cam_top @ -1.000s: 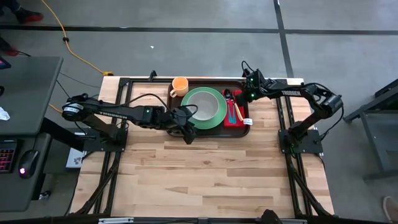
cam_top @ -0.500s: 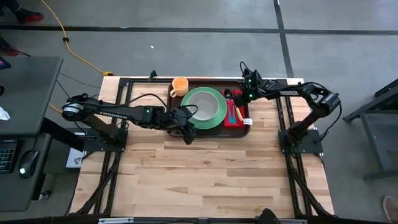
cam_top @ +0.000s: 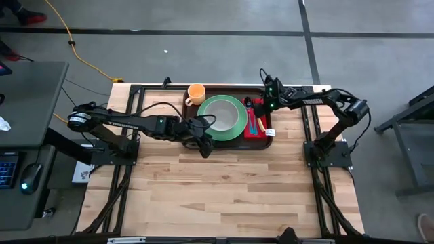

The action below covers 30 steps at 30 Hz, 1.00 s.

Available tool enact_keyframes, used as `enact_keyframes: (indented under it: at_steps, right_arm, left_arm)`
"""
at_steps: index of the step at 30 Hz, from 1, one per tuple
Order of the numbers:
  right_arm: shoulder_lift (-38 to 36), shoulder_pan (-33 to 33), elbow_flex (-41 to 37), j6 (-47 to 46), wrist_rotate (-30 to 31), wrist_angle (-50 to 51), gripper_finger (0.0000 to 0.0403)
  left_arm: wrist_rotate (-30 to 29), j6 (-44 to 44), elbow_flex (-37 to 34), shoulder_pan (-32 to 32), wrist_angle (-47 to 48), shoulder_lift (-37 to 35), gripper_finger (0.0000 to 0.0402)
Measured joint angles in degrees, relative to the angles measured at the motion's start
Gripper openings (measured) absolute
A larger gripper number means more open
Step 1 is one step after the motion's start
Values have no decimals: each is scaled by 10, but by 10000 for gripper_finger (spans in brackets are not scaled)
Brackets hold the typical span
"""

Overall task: Set up tray
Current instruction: Put the yellow knife on top of the red napkin to the right of the blue fork

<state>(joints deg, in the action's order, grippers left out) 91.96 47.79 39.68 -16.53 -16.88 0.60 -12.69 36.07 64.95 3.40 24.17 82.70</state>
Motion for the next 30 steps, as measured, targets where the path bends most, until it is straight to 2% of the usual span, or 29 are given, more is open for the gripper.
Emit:
enact_keyframes:
  at_steps: [7, 22, 30]
  right_arm:
    - [0, -6, 0, 0, 15, -5, 99]
    - [0, -6, 0, 11, 22, -5, 57]
    - [0, -6, 0, 11, 29, -5, 53]
  left_arm:
    - [0, 0, 0, 0, 0, 0, 145]
    - [0, 2, 0, 0, -1, 0, 145]
    - [0, 2, 0, 0, 0, 0, 145]
